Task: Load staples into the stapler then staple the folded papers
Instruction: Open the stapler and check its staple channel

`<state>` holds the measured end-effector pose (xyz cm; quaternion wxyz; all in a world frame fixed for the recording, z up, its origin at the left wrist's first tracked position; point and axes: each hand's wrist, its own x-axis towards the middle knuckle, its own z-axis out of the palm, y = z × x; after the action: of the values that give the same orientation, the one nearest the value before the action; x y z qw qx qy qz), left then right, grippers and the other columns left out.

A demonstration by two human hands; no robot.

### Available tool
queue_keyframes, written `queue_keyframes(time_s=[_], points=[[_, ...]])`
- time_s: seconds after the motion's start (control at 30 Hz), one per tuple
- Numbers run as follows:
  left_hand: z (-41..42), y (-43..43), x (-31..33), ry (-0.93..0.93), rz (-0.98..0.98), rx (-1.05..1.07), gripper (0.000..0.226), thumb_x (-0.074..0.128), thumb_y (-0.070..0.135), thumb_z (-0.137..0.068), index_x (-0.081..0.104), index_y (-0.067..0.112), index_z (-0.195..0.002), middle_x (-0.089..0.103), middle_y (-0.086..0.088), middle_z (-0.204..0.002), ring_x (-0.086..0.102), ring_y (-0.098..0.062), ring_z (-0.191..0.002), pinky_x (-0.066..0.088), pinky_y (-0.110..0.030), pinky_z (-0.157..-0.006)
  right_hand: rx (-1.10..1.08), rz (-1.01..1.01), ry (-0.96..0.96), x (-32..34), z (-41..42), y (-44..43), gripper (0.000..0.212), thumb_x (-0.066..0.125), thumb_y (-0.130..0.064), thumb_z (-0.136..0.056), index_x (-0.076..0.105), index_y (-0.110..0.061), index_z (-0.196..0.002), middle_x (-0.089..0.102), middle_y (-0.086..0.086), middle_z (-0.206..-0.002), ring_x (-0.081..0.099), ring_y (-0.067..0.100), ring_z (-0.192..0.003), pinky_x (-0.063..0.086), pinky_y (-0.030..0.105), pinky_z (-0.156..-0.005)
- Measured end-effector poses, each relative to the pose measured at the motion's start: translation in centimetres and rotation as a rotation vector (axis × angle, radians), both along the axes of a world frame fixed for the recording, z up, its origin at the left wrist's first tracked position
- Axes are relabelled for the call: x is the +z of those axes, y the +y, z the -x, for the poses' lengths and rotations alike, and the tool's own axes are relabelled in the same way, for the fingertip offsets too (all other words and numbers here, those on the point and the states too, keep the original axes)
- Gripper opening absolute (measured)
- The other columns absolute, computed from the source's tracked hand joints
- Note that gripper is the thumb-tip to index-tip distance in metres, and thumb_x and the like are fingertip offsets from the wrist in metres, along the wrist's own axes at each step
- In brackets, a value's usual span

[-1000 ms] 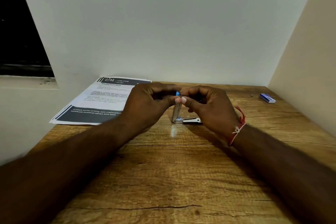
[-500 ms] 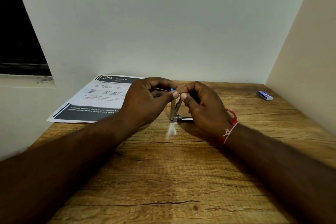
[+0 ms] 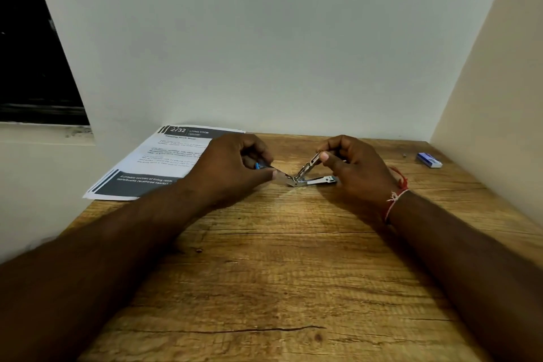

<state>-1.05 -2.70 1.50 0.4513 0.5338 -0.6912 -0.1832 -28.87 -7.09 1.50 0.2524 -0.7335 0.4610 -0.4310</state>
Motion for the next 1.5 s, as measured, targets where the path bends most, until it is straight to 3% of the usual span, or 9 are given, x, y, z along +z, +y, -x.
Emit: queue_keyframes(time_s=[0.1, 0.2, 0.3, 0.47, 0.6, 0.83, 1.03, 1.2, 1.5], points=[[0.0, 0.5, 0.0, -0.092, -0.079, -0.039, 0.025, 0.104, 0.024, -0.078, 0.081, 0.025, -0.09, 0.082, 0.01, -0.081, 0.074, 0.001, -0.07, 0.06, -0.017, -0.069, 0.037, 0.006, -0.004, 0.2, 0.4, 0.1, 0.012, 0.072, -0.015, -0.106, 0.075, -0.027, -0.106, 0.079, -0.027, -0.087, 0.069, -0.011, -0.084, 0.052, 0.026, -0.084], [0.3, 0.6, -0.4, -0.12, -0.12, -0.098, 0.027, 0.106, 0.026, -0.077, 0.083, 0.025, -0.092, 0.083, 0.007, -0.085, 0.077, -0.005, -0.076, 0.065, -0.023, -0.076, 0.082, -0.019, -0.039, 0.2, 0.7, 0.3, 0.012, 0.074, -0.014, -0.105, 0.077, -0.025, -0.107, 0.083, -0.008, -0.097, 0.074, -0.001, -0.092, 0.055, 0.029, -0.089], [0.8, 0.9, -0.4, -0.114, -0.073, -0.139, 0.042, 0.105, 0.034, -0.078, 0.084, 0.033, -0.115, 0.083, 0.008, -0.097, 0.08, -0.01, -0.086, 0.066, -0.027, -0.084, 0.144, -0.071, -0.106, 0.0, 0.7, 0.4, 0.01, 0.074, -0.012, -0.104, 0.078, -0.018, -0.111, 0.085, 0.006, -0.104, 0.079, 0.015, -0.099, 0.06, 0.032, -0.091], [1.7, 1.1, -0.4, -0.24, 0.131, -0.227, 0.051, 0.096, 0.033, -0.091, 0.08, 0.041, -0.138, 0.08, 0.012, -0.108, 0.077, -0.01, -0.088, 0.065, -0.033, -0.083, 0.199, -0.13, -0.16, -0.4, 0.4, 0.4, 0.012, 0.073, -0.006, -0.104, 0.077, -0.005, -0.115, 0.085, 0.003, -0.095, 0.077, 0.006, -0.087, 0.058, 0.019, -0.079], [1.8, 0.7, -1.0, -0.361, 0.222, -0.274, 0.042, 0.089, 0.035, -0.098, 0.079, 0.046, -0.138, 0.077, 0.012, -0.103, 0.073, -0.005, -0.086, 0.064, -0.041, -0.082, 0.213, -0.147, -0.185, -0.4, 0.3, 0.4, 0.013, 0.072, -0.005, -0.104, 0.077, -0.003, -0.115, 0.085, 0.006, -0.094, 0.077, 0.009, -0.084, 0.059, 0.02, -0.077], [1.8, 0.3, -1.3, -0.421, 0.286, -0.282, 0.042, 0.086, 0.036, -0.101, 0.077, 0.042, -0.142, 0.076, 0.015, -0.107, 0.072, -0.005, -0.092, 0.061, -0.04, -0.085, 0.207, -0.159, -0.21, -0.6, 0.0, 0.3, 0.009, 0.074, -0.01, -0.104, 0.079, -0.011, -0.111, 0.085, 0.015, -0.102, 0.079, 0.017, -0.091, 0.058, 0.034, -0.086], [2.0, 0.2, -1.3, -0.387, 0.284, -0.281, 0.023, 0.091, 0.033, -0.097, 0.086, 0.032, -0.12, 0.077, 0.015, -0.109, 0.076, -0.003, -0.087, 0.064, -0.032, -0.084, 0.19, -0.145, -0.187, -0.7, 0.1, 0.0, 0.009, 0.073, -0.011, -0.105, 0.078, -0.011, -0.113, 0.085, 0.014, -0.104, 0.077, 0.017, -0.092, 0.059, 0.036, -0.089], [2.2, 0.4, -1.6, -0.331, 0.254, -0.268, 0.051, 0.093, 0.03, -0.095, 0.076, 0.039, -0.142, 0.074, 0.019, -0.112, 0.077, -0.006, -0.09, 0.064, -0.031, -0.086, 0.188, -0.123, -0.16, -0.7, 0.2, -0.1, 0.008, 0.074, -0.012, -0.105, 0.078, -0.015, -0.11, 0.084, -0.002, -0.094, 0.075, 0.002, -0.087, 0.054, 0.024, -0.082], [2.1, 0.3, -1.4, -0.396, 0.262, -0.264, 0.041, 0.089, 0.035, -0.098, 0.077, 0.038, -0.137, 0.071, 0.017, -0.111, 0.074, -0.003, -0.088, 0.063, -0.037, -0.084, 0.193, -0.122, -0.158, -0.7, 0.2, 0.0, 0.011, 0.073, -0.012, -0.105, 0.078, -0.011, -0.115, 0.084, 0.001, -0.094, 0.075, 0.007, -0.088, 0.057, 0.031, -0.086]])
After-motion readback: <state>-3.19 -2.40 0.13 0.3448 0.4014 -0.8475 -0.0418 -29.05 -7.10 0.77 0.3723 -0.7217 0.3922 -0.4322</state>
